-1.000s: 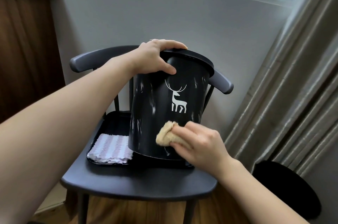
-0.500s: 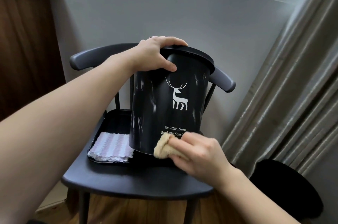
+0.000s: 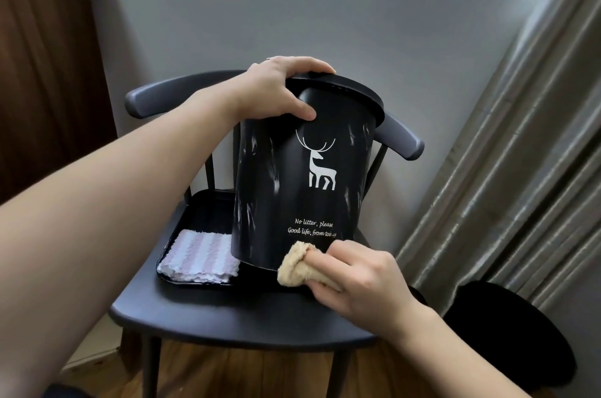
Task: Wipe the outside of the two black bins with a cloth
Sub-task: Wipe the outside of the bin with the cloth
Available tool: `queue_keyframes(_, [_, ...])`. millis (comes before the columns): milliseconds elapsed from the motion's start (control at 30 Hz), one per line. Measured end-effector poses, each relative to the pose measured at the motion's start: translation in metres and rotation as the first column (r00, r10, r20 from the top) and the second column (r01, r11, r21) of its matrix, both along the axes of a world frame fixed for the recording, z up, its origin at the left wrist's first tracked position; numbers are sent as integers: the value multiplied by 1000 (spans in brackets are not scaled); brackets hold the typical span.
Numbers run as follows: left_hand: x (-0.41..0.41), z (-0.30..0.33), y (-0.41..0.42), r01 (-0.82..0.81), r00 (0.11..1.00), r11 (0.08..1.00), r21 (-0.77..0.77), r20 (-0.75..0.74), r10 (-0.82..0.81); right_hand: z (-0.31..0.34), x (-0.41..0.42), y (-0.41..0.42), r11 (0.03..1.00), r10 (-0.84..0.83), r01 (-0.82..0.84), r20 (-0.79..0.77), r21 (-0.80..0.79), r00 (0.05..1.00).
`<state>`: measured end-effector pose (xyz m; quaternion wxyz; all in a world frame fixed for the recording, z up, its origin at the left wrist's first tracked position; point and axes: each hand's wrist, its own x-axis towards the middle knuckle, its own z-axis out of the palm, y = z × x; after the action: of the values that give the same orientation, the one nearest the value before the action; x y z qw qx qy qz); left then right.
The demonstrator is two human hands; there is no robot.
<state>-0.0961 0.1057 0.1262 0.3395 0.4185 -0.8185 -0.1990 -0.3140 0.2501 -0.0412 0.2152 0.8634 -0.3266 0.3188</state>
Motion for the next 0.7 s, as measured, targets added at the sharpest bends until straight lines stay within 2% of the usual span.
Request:
queue_keyframes(100, [0,0,0,-7,1000,1000,-5,-2,7,5,1,-4,999,-36,37,29,-40,999])
queue_keyframes(233, [-2,0,0,-9,1000,1000,-11,3,9,19,3,-13,986,-146,161,225,-50,963])
queue_keyframes(433, [-3,1,2,-4,1000,1000,-7,3,4,-7,-3,-1,999,-18,19,26,-38,999])
queue_keyframes(533, [-4,1,4,3,1000,1000,-5,-2,-3,-1,-2,-3,997,-2,-1,-45,-71,999])
queue_keyframes(600, [-5,1,4,2,1000,1000,3,-4,-2,10,1,-10,992,-43,40,-17,-119,999])
queue_keyframes(700, [-7,2,6,-8,1000,1000,1,5,8,22,1,-17,983,-130,144,124,-117,984])
